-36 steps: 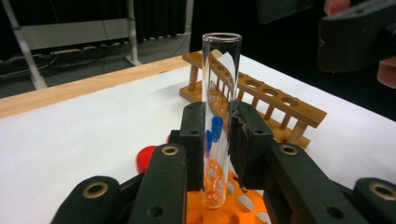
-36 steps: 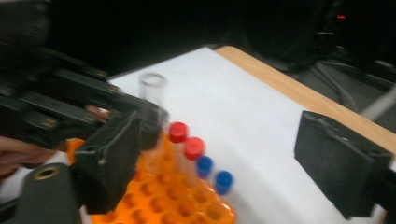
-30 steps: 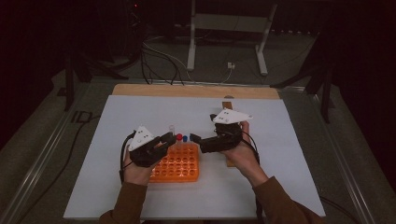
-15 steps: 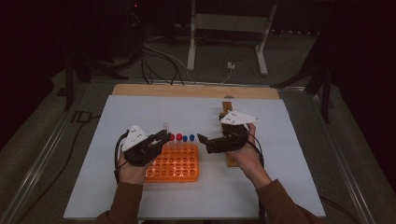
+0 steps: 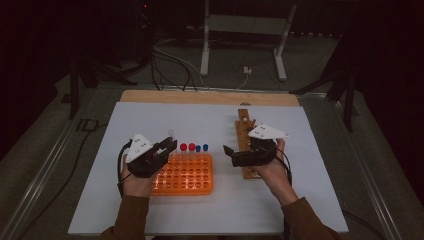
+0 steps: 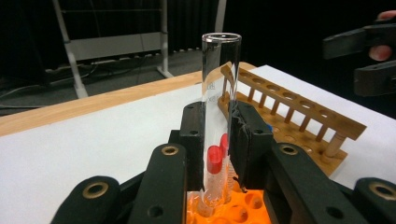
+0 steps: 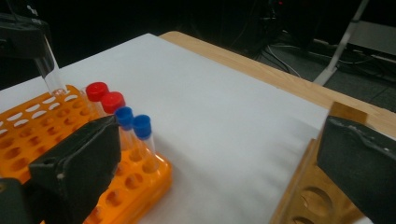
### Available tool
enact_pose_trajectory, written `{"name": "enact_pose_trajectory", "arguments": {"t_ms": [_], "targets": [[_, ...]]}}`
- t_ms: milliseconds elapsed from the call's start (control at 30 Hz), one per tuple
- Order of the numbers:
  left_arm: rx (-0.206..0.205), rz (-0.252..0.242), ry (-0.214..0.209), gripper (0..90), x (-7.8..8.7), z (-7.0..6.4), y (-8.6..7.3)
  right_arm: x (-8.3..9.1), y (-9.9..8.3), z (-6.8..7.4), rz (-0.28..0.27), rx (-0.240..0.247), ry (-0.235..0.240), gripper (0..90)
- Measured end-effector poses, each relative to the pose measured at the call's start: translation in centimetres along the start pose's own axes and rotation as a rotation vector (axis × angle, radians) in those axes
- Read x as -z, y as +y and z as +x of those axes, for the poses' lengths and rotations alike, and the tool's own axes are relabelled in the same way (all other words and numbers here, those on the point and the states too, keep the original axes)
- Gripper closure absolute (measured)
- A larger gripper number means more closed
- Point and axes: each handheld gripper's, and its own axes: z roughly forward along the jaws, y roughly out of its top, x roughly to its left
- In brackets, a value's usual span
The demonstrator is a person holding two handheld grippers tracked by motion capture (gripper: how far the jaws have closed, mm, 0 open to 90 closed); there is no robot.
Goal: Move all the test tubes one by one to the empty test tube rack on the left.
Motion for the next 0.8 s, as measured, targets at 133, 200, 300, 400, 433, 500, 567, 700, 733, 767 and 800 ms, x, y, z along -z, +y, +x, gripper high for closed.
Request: {"name": "enact_pose_trajectory", "arguments": {"t_ms": [133, 200, 300, 400, 433, 500, 567, 700, 733, 767, 800], "targets": [[0.004, -0.006, 0.017, 76.8, 0.1, 0.3, -0.1, 0.4, -0.6, -0.5, 0.001, -0.013, -0.015, 0.2], [0.004, -0.006, 0.026, 76.8, 0.1, 0.5, -0.2, 0.6, -0.9, -0.8, 0.0, -0.022, -0.019, 0.2], [0.01, -0.008, 0.037, 76.8, 0.1, 0.7, -0.4, 1.0, -1.2, -1.1, -0.004, -0.028, -0.028, 0.2], [0.014, -0.01, 0.05, 76.8, 0.1, 0.9, -0.6, 1.3, -1.5, -1.3, -0.008, -0.026, -0.044, 0.2], [0.018, -0.012, 0.054, 76.7, 0.1, 1.0, -0.7, 1.5, -1.6, -1.3, -0.007, -0.028, -0.045, 0.2], [0.02, -0.012, 0.066, 76.7, 0.0, 1.2, -0.9, 1.7, -1.8, -1.4, -0.009, -0.027, -0.054, 0.2], [0.025, -0.011, 0.075, 76.7, -0.2, 1.3, -1.2, 1.9, -2.0, -1.5, -0.013, -0.027, -0.058, 0.2], [0.031, 0.002, 0.081, 76.7, -0.6, 1.5, -1.7, 2.4, -2.4, -1.7, -0.017, -0.024, -0.069, 0.2], [0.029, 0.006, 0.082, 76.7, -0.7, 1.6, -1.8, 2.5, -2.5, -1.7, -0.016, -0.02, -0.074, 0.2], [0.032, 0.008, 0.082, 76.7, -0.8, 1.6, -1.9, 2.6, -2.6, -1.8, -0.015, -0.02, -0.077, 0.2], [0.033, 0.011, 0.082, 76.7, -0.9, 1.6, -2.0, 2.7, -2.7, -1.9, -0.014, -0.02, -0.08, 0.2]]}}
